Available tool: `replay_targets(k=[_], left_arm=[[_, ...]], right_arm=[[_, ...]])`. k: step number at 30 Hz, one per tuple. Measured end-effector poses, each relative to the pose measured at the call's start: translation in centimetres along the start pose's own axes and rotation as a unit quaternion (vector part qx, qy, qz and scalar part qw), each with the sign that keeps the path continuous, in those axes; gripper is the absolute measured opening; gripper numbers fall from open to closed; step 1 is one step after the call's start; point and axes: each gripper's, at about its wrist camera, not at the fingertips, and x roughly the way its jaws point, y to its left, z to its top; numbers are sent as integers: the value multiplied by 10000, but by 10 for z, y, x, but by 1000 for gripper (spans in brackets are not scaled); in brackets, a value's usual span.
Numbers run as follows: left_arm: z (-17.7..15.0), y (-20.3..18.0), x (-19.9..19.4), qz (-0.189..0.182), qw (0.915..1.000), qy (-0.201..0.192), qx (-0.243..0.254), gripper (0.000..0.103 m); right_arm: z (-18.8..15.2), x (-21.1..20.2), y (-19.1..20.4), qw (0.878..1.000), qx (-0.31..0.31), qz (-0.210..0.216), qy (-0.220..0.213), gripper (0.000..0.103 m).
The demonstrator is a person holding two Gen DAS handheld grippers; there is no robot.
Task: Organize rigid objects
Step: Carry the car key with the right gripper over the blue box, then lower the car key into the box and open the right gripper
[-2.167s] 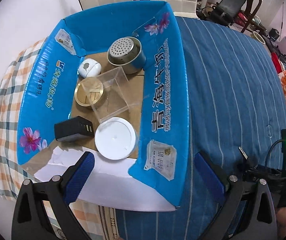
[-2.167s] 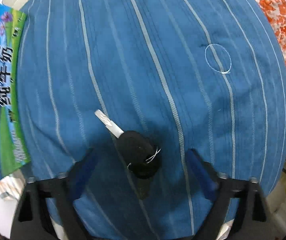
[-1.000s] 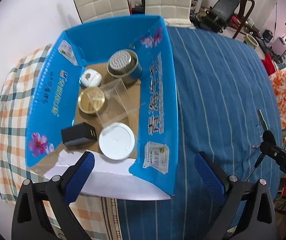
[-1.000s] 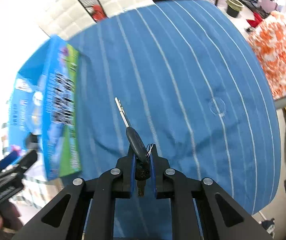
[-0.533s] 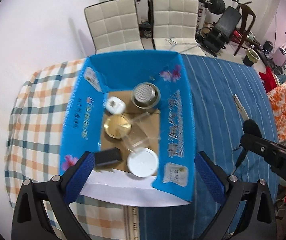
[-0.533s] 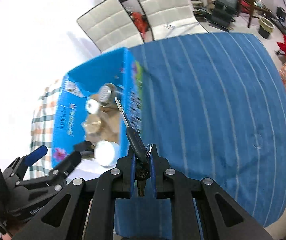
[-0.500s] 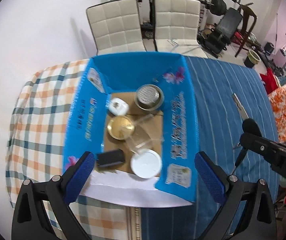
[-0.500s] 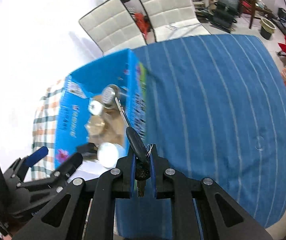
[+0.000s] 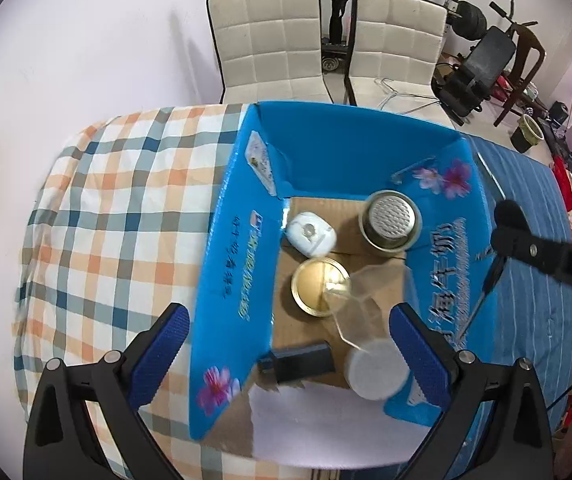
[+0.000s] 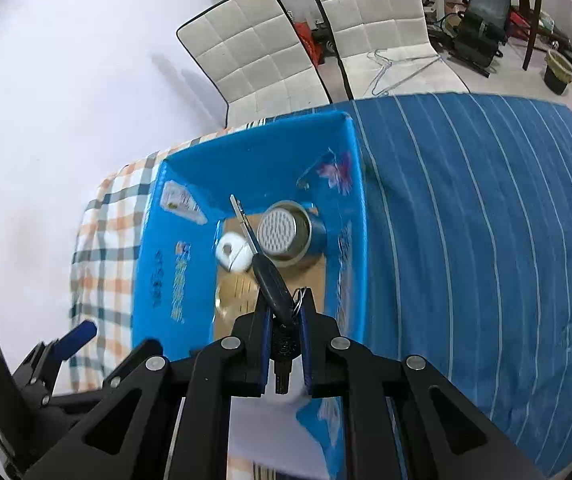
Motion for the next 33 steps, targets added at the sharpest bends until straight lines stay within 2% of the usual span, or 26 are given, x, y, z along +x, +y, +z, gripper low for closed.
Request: replay_targets(k=[8, 12, 20, 33], left_arm=[[34, 21, 38, -208, 9997, 68, 65, 103], [47, 24, 53, -244, 9995, 49, 173, 103], [62, 26, 74, -178, 9987, 56, 474, 103], [78, 36, 82, -142, 9983, -62, 557, 103]], right_arm=[[58, 59, 30, 9997, 133, 153, 157, 14], [74, 91, 50, 9996, 56, 102, 276, 13], [79, 138, 59, 9987, 78, -98, 494, 13], [81, 159, 51, 9978, 185, -152, 612, 14]])
